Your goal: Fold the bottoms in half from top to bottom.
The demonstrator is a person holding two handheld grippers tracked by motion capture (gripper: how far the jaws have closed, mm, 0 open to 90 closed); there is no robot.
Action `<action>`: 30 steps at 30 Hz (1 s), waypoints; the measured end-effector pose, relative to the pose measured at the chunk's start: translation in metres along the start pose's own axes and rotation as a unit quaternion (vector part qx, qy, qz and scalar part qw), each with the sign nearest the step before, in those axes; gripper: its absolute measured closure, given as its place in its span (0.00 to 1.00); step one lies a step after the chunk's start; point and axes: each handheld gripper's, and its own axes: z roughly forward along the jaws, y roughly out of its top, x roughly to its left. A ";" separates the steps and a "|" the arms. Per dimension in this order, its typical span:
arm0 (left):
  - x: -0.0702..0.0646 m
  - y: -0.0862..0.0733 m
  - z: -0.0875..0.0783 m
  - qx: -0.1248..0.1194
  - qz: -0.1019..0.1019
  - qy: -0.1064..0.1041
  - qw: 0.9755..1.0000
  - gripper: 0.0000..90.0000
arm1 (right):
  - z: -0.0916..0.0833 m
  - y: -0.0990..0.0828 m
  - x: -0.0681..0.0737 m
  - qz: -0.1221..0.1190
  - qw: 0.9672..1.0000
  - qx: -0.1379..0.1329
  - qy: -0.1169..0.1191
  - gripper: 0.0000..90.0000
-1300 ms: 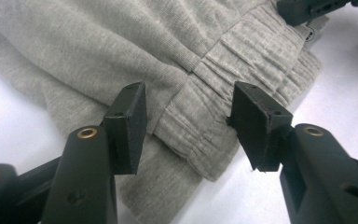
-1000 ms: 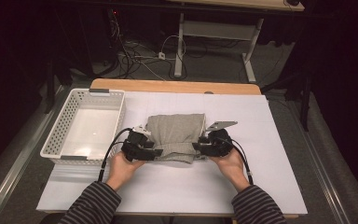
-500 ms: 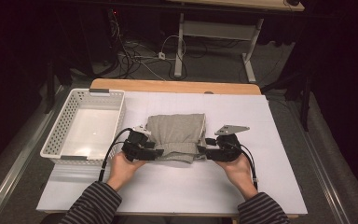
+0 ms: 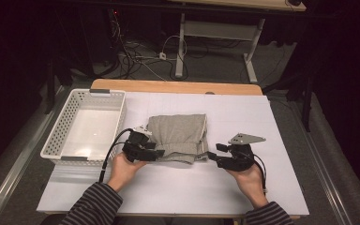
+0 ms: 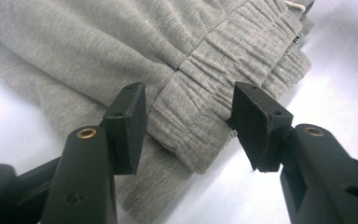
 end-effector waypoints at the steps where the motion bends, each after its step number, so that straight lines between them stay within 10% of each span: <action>1: 0.000 0.000 0.000 0.000 0.000 0.000 1.000 0.49 | -0.002 -0.002 0.000 0.002 1.000 -0.001 -0.001 0.54; 30: -0.004 0.000 0.000 0.005 0.006 0.003 1.000 0.49 | -0.035 -0.038 0.000 -0.005 0.998 -0.054 -0.020 0.49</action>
